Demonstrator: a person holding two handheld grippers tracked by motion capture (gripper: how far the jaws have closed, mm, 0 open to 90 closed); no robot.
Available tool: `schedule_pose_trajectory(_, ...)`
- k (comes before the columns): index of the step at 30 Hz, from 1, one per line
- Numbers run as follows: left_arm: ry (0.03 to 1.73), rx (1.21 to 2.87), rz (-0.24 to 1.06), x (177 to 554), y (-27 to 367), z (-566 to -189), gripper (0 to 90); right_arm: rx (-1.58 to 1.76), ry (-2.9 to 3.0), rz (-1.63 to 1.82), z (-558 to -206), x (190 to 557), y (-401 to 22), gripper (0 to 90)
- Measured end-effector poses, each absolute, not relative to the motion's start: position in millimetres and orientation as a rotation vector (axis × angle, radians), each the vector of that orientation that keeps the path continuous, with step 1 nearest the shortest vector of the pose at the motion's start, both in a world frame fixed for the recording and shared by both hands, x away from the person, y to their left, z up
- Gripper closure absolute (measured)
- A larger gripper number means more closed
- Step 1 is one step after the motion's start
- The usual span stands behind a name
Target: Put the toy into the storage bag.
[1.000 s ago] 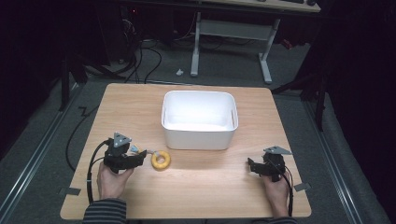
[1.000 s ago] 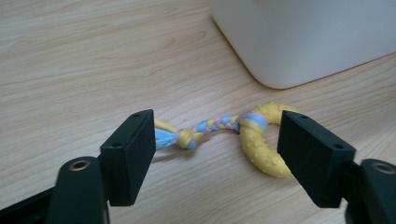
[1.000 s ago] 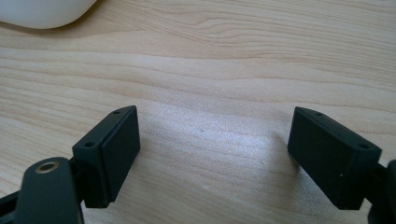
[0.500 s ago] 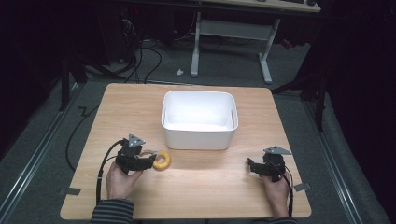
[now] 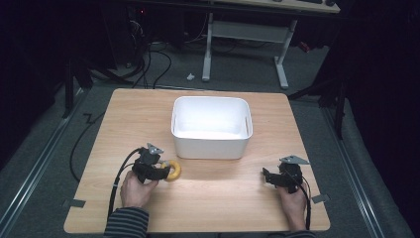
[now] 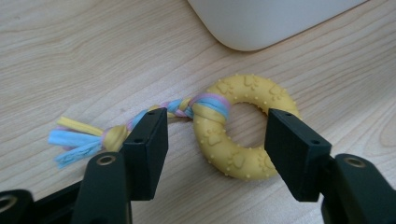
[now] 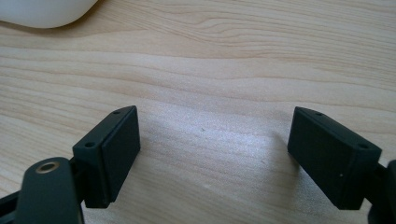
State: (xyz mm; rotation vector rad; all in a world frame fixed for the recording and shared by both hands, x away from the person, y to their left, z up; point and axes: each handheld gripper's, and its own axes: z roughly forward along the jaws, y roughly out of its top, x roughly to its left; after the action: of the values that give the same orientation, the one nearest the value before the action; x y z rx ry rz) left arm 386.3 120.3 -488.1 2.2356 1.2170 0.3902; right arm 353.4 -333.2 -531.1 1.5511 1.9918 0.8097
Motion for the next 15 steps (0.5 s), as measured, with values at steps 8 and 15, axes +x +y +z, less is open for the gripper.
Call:
schedule_pose_trajectory(8,1.247,2.252,0.386,394,114,-500,44.4,1.554,1.991,0.809,-531,353,-333,17.1)
schedule_pose_trajectory(15,1.274,2.266,0.387,396,112,-505,45.9,1.551,1.993,0.809,-531,353,-333,17.1)
